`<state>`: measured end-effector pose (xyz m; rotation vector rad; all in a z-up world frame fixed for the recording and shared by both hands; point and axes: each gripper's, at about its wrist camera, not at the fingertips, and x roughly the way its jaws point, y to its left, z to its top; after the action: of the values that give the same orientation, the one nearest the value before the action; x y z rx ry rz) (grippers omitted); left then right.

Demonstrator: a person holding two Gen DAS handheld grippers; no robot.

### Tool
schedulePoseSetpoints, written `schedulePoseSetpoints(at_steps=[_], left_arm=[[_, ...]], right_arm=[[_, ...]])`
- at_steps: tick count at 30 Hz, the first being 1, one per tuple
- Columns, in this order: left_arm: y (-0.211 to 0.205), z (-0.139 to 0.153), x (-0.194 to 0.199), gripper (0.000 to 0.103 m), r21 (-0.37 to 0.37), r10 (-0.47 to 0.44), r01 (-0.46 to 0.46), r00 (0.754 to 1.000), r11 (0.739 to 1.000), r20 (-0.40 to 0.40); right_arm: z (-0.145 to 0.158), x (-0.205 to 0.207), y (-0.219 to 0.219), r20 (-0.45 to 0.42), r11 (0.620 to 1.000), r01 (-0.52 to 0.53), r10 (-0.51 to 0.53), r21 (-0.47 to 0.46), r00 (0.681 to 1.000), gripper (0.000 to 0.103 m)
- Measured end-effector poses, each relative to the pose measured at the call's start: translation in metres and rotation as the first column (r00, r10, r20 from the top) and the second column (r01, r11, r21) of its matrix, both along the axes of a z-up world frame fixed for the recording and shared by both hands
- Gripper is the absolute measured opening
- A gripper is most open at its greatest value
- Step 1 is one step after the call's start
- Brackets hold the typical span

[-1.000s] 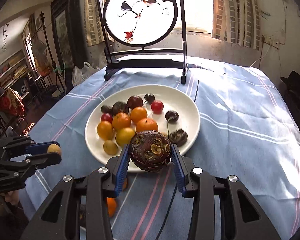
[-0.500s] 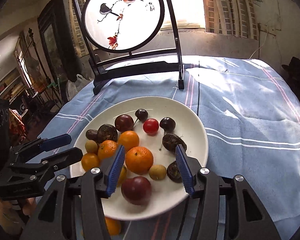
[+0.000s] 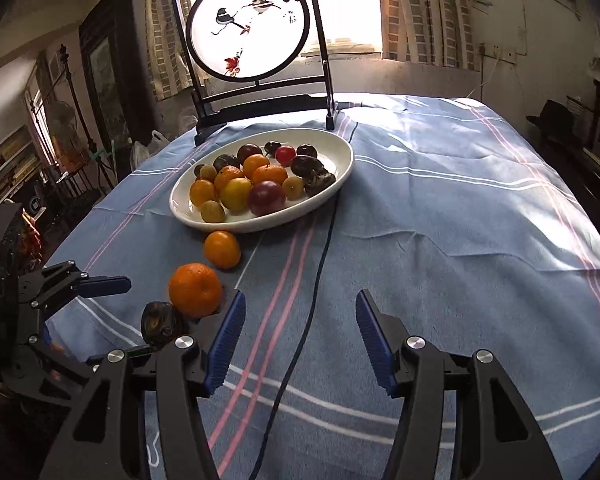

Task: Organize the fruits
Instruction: 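Grasp a mangosteen with the left gripper while the right gripper grasps a large orange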

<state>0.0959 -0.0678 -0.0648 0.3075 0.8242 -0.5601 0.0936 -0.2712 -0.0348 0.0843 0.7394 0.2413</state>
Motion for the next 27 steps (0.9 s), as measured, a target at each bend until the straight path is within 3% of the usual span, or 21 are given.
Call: schedulePoseSetpoints(at_steps=[2,3,4,11,16,19,23,27], left_arm=[[-0.005,-0.008,0.006,0.074,0.008,0.000,0.001,0.999,1.000,-0.037],[-0.006,-0.011,0.009,0.055,0.005,-0.005,0.005,0.998,1.000,-0.064],[-0.006,-0.012,0.011,0.045,-0.013,-0.012,0.010,0.996,1.000,-0.091],[0.026,0.017,-0.008,0.044,-0.126,0.044,-0.048,0.999,0.991,-0.031],[0.052,0.019,-0.016,0.044,-0.119,0.093,-0.097,0.995,0.988,-0.040],[0.068,0.019,-0.017,0.045,-0.125,0.117,-0.122,0.992,0.985,-0.045],[0.079,0.018,-0.017,0.045,-0.142,0.134,-0.140,0.990,0.980,-0.047],[0.081,0.017,-0.015,0.045,-0.154,0.137,-0.143,0.989,0.978,-0.050]], right_arm=[[0.000,-0.005,-0.002,-0.006,1.000,0.004,-0.004,0.000,1.000,0.058],[-0.001,-0.007,-0.002,-0.008,1.000,0.004,-0.004,-0.005,1.000,0.058],[-0.002,-0.009,-0.002,-0.012,1.000,0.001,-0.001,-0.009,1.000,0.058],[-0.017,0.003,0.028,-0.100,0.990,-0.128,0.134,0.061,0.986,0.058],[-0.021,0.022,0.065,-0.122,0.977,-0.195,0.204,0.082,0.971,0.058],[-0.026,0.036,0.084,-0.154,0.975,-0.219,0.222,0.038,0.963,0.058],[-0.029,0.052,0.093,-0.186,0.973,-0.226,0.232,0.049,0.955,0.045],[-0.025,0.046,0.088,-0.148,0.977,-0.206,0.212,0.055,0.966,0.043]])
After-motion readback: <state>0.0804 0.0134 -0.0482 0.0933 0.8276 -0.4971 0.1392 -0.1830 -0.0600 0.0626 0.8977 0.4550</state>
